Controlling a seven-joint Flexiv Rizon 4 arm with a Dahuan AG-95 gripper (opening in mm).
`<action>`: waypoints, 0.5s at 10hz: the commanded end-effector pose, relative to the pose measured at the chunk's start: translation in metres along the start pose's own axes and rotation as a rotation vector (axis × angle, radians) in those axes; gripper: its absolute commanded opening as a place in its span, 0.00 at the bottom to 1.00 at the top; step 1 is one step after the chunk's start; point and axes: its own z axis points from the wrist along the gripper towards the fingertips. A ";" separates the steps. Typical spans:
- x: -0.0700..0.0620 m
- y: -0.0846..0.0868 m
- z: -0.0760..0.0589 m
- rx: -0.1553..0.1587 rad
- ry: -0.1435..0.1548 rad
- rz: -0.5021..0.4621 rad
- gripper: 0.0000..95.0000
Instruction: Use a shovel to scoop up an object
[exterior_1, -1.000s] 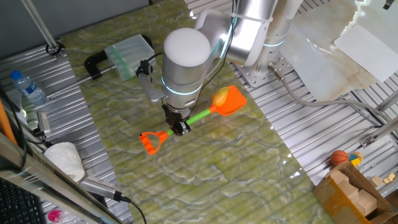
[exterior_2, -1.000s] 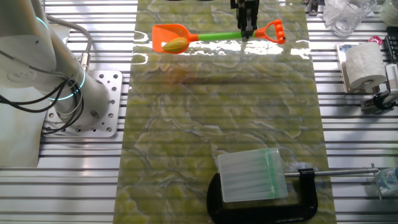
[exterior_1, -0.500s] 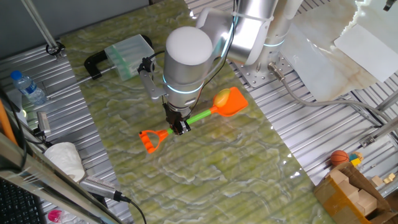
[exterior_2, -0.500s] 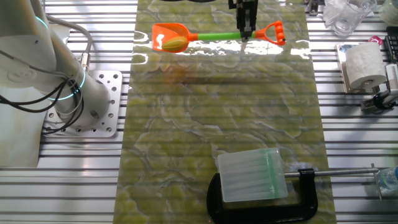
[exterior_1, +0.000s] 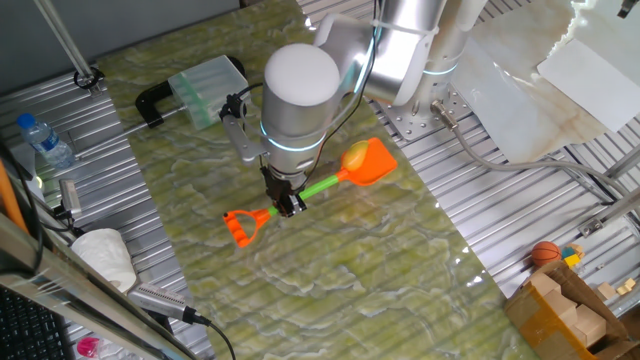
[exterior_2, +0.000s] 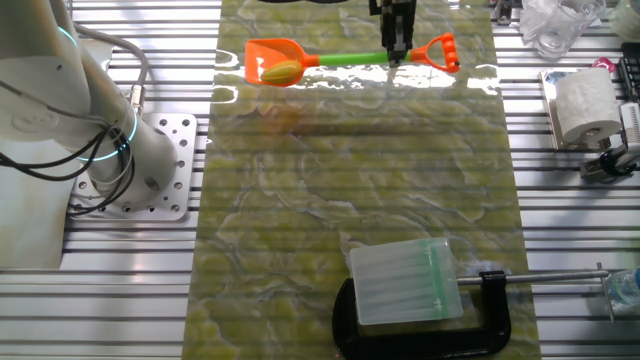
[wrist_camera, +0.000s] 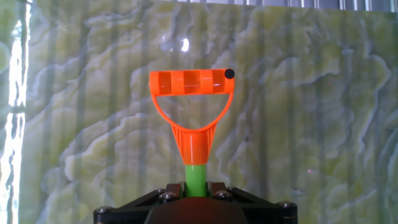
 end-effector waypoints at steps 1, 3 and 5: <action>-0.001 0.000 0.001 -0.008 -0.004 0.007 0.00; -0.001 0.000 0.001 -0.006 0.000 0.009 0.00; -0.001 0.000 0.001 -0.005 0.007 0.035 0.00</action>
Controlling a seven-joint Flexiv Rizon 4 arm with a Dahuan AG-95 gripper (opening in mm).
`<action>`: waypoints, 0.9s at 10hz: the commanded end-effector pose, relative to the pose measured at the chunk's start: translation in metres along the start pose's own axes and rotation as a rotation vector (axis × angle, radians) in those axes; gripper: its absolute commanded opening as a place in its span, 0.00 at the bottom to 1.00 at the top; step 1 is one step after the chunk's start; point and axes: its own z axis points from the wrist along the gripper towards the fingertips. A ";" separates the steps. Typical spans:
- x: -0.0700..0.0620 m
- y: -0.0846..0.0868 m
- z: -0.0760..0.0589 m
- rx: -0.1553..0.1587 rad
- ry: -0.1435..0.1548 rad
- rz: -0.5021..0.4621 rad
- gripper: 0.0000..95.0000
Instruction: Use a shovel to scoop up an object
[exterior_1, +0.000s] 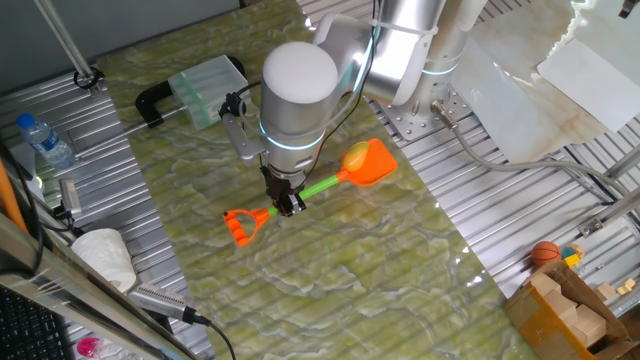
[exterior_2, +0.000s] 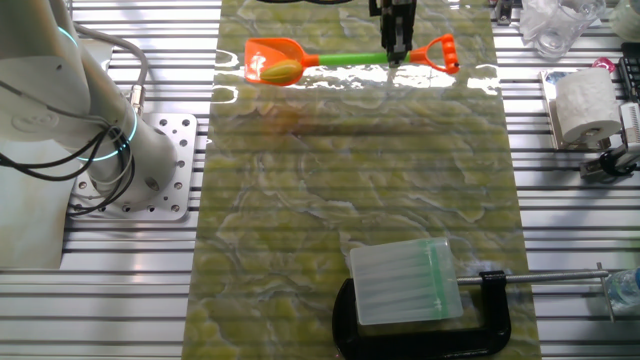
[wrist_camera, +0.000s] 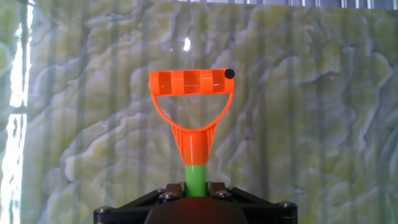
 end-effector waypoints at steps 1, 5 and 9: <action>-0.001 0.000 0.001 0.000 -0.001 0.039 0.00; -0.001 0.000 0.001 0.006 -0.005 0.069 0.00; -0.001 0.000 0.001 0.004 0.000 0.053 0.00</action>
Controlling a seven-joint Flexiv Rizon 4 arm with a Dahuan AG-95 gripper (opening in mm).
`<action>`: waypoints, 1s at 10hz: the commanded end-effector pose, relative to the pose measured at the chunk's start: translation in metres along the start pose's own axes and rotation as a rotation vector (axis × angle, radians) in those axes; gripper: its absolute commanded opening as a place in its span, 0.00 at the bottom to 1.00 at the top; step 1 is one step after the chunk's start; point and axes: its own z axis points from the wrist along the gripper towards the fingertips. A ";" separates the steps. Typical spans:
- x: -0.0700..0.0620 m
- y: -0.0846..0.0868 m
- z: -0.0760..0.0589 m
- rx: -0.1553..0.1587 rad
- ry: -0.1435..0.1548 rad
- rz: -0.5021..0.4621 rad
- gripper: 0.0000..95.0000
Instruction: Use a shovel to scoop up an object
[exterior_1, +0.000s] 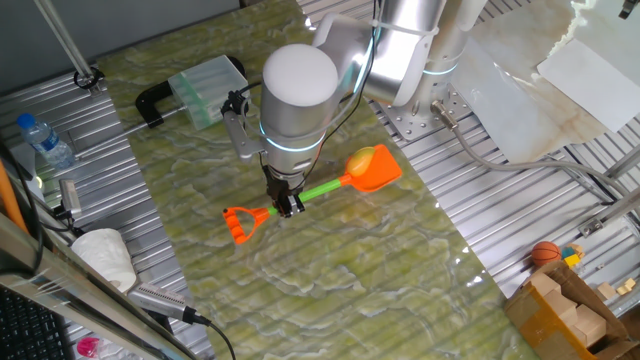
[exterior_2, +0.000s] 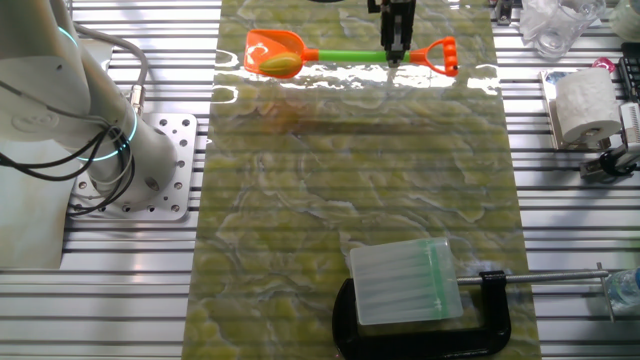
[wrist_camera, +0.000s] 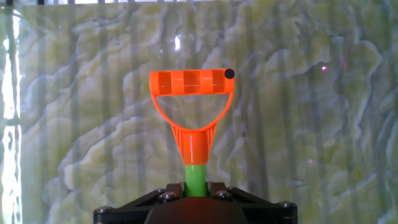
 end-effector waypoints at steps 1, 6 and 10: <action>0.000 0.000 0.000 0.001 0.006 -0.009 0.00; 0.000 0.000 0.000 -0.001 0.005 -0.014 0.00; -0.003 0.001 0.002 -0.001 0.005 -0.033 0.00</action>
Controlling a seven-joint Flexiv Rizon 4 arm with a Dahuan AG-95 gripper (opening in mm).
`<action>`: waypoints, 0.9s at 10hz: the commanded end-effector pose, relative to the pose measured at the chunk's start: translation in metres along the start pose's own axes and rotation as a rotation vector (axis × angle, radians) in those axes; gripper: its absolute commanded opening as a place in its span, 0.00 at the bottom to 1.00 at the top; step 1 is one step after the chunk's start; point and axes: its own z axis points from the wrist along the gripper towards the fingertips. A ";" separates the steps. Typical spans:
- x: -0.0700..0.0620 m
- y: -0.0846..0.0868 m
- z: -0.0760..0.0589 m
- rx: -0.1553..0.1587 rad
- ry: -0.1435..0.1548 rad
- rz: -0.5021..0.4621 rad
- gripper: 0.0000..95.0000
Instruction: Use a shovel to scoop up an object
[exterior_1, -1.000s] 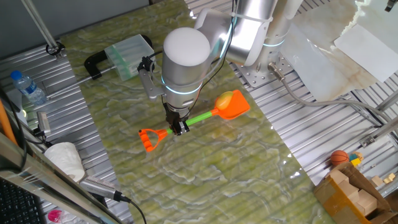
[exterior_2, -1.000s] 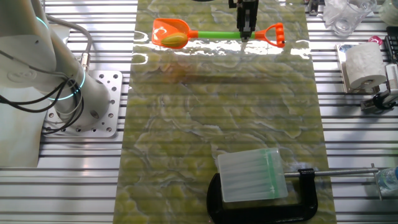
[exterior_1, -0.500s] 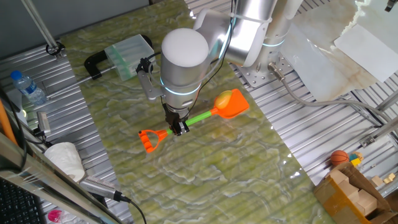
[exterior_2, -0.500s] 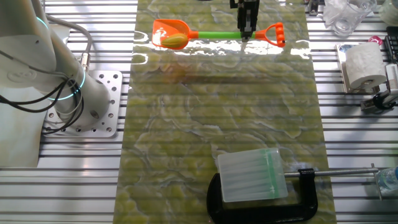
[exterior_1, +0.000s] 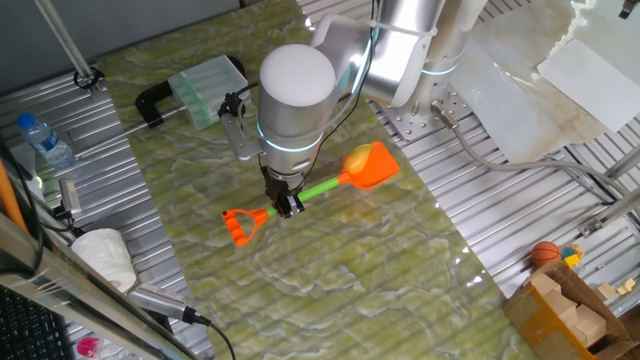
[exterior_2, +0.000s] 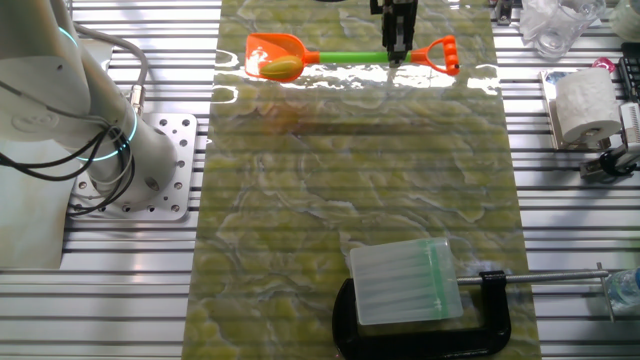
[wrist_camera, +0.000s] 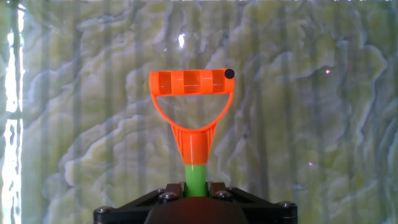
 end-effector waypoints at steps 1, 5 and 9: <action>0.000 0.000 0.000 0.000 0.001 -0.006 0.00; 0.000 0.000 0.000 0.000 0.004 -0.006 0.00; 0.000 0.000 0.000 0.000 0.004 -0.010 0.00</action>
